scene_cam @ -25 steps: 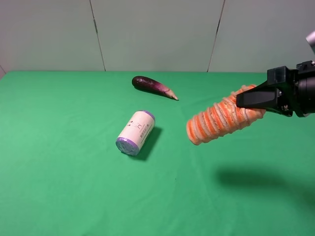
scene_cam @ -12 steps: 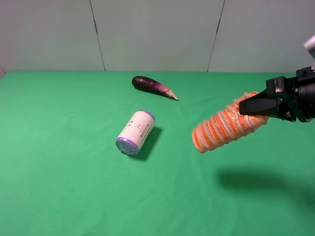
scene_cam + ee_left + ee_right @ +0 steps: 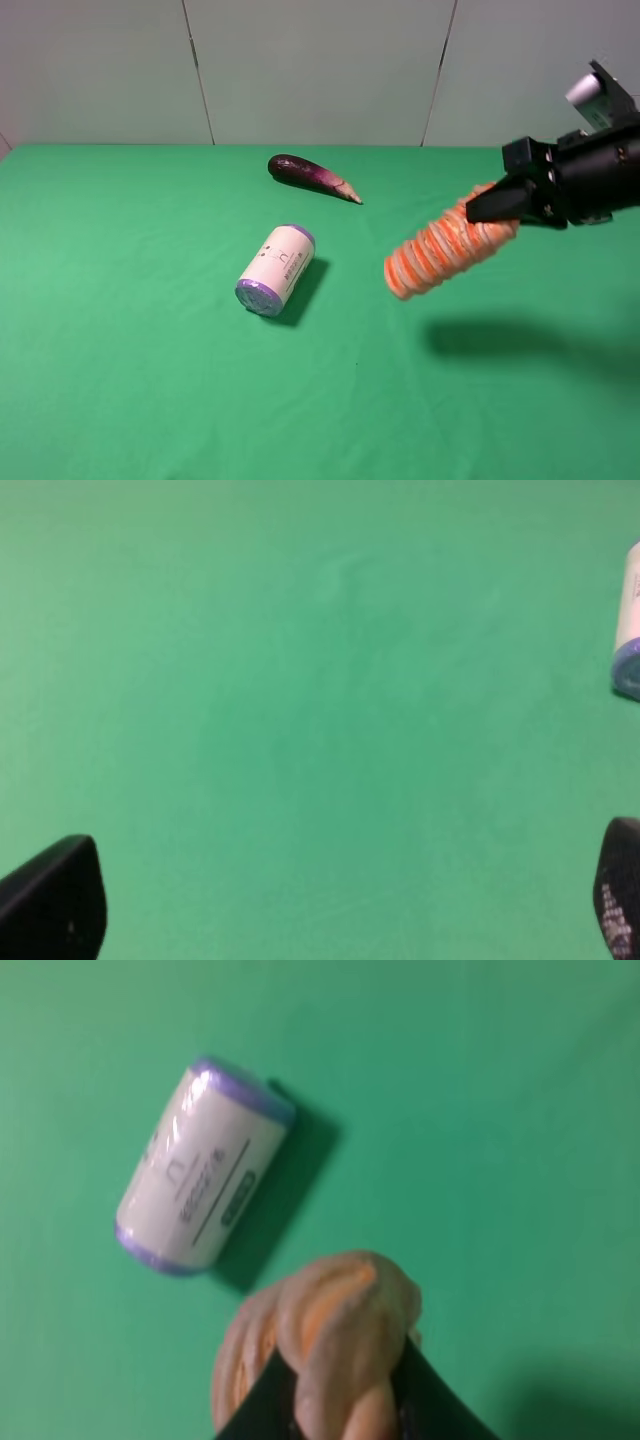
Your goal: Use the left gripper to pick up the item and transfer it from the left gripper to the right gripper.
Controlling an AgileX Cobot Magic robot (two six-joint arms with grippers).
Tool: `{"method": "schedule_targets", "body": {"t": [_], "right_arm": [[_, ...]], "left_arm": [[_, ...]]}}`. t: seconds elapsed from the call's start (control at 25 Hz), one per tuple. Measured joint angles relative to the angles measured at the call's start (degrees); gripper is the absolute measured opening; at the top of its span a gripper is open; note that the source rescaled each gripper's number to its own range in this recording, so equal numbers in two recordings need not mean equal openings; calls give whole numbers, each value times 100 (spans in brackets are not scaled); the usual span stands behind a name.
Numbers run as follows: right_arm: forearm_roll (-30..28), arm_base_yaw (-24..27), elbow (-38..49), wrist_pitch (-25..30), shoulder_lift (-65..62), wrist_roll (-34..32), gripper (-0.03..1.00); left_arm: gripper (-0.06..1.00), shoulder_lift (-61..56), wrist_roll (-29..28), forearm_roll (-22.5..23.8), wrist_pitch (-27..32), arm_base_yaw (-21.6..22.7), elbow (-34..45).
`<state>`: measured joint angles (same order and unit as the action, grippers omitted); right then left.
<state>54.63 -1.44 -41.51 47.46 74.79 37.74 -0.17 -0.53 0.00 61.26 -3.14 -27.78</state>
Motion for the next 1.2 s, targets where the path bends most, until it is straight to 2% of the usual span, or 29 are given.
{"method": "schedule_targets", "body": {"t": [0.28,0.48,0.92,1.2], "right_arm": [[-50,0,-1127,566,1061,59,0],[-133,0,-1723,736,1781,87,0],[-206,0,-2199,681,3373,215,0],[-476,0,-2257,10,3854,214,0]], "left_arm": [[97,0,0,0,0,0,0],[97,0,0,0,0,0,0],[97,0,0,0,0,0,0],[97,0,0,0,0,0,0]]}}
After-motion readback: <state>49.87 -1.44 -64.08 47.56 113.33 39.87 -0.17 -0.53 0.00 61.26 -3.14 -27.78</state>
